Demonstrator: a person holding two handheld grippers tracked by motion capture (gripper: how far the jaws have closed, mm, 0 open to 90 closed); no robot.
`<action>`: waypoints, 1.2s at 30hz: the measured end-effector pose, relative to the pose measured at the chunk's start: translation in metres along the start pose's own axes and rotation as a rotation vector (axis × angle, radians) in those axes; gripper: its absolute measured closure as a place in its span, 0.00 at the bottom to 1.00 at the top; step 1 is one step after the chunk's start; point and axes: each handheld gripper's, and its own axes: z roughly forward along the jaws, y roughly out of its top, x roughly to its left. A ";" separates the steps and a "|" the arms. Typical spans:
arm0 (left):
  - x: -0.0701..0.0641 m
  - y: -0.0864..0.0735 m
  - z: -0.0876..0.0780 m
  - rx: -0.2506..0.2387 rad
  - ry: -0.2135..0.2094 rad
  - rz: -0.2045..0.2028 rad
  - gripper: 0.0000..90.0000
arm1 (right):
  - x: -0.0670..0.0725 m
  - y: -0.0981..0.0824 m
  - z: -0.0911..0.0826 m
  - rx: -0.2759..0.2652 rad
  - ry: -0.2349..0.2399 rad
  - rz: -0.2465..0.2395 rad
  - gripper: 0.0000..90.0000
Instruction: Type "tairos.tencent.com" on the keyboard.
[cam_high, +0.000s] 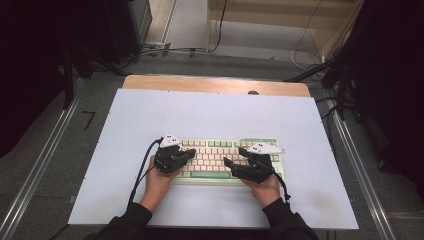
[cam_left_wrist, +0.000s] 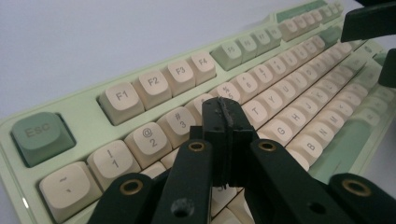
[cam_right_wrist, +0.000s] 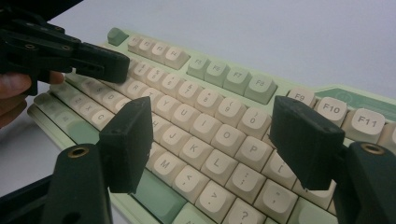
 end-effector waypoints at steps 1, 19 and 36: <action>-0.001 0.001 0.001 0.015 0.007 0.005 1.00 | 0.000 0.000 0.000 0.000 0.000 0.000 0.32; 0.011 -0.006 -0.037 -0.205 0.008 -0.095 0.46 | -0.002 0.001 -0.004 -0.013 -0.003 -0.002 0.32; 0.012 -0.014 -0.041 -0.216 0.045 -0.100 0.44 | 0.003 0.001 -0.003 -0.019 -0.004 -0.009 0.39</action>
